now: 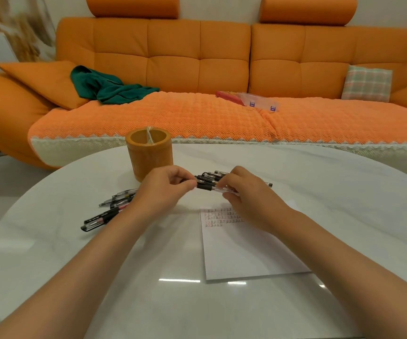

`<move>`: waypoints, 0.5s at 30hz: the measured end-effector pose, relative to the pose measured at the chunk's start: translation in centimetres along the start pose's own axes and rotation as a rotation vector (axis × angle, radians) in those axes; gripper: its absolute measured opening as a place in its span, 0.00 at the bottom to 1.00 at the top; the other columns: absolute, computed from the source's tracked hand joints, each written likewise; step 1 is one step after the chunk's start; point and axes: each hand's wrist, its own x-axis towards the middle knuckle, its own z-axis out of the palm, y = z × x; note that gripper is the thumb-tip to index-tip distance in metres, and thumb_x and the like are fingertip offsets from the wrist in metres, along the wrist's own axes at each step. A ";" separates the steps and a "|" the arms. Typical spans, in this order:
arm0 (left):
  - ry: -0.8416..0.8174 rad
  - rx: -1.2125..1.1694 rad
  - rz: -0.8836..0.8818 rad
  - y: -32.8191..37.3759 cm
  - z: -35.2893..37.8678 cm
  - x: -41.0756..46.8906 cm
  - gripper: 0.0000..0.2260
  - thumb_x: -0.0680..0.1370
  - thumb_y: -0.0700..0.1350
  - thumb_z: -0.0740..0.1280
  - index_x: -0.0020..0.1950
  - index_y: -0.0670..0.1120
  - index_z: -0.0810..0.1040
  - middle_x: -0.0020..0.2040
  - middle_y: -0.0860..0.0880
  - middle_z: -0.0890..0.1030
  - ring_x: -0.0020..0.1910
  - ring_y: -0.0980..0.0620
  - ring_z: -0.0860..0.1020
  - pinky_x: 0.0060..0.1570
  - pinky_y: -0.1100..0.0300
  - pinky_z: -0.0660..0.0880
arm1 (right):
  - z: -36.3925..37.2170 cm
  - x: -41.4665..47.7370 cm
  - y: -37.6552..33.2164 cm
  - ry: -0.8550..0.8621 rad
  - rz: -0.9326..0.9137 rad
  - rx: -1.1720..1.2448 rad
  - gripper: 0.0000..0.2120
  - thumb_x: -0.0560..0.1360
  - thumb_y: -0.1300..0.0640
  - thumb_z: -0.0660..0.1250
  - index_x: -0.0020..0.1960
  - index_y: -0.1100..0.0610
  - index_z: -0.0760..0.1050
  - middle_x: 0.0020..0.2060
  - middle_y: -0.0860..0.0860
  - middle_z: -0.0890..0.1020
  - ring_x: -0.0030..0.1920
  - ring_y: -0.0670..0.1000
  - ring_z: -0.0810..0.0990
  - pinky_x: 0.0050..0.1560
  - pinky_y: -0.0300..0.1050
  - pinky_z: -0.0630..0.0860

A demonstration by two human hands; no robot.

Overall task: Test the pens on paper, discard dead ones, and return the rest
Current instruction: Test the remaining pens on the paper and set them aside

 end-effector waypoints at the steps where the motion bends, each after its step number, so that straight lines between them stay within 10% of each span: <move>1: 0.006 0.050 0.025 -0.2 -0.3 0.2 0.02 0.77 0.46 0.73 0.47 0.54 0.84 0.44 0.53 0.84 0.47 0.52 0.81 0.51 0.50 0.80 | 0.0 0.2 0.0 -0.001 0.007 0.014 0.11 0.80 0.59 0.66 0.62 0.53 0.78 0.55 0.49 0.75 0.51 0.52 0.77 0.49 0.45 0.73; 6: 0.068 0.417 0.137 -2.0 -2.3 0.6 0.11 0.79 0.42 0.70 0.61 0.50 0.81 0.52 0.54 0.79 0.49 0.55 0.75 0.51 0.60 0.74 | 0.4 1.1 0.3 -0.016 0.066 -0.218 0.11 0.80 0.52 0.64 0.61 0.47 0.80 0.54 0.45 0.82 0.56 0.50 0.77 0.44 0.44 0.70; 15: -0.023 0.755 0.075 -4.5 -5.9 -1.0 0.05 0.76 0.53 0.70 0.50 0.58 0.76 0.48 0.56 0.74 0.51 0.53 0.72 0.47 0.57 0.73 | 1.1 2.4 0.2 0.007 0.084 -0.318 0.10 0.79 0.52 0.63 0.58 0.49 0.81 0.52 0.47 0.80 0.50 0.52 0.78 0.40 0.44 0.67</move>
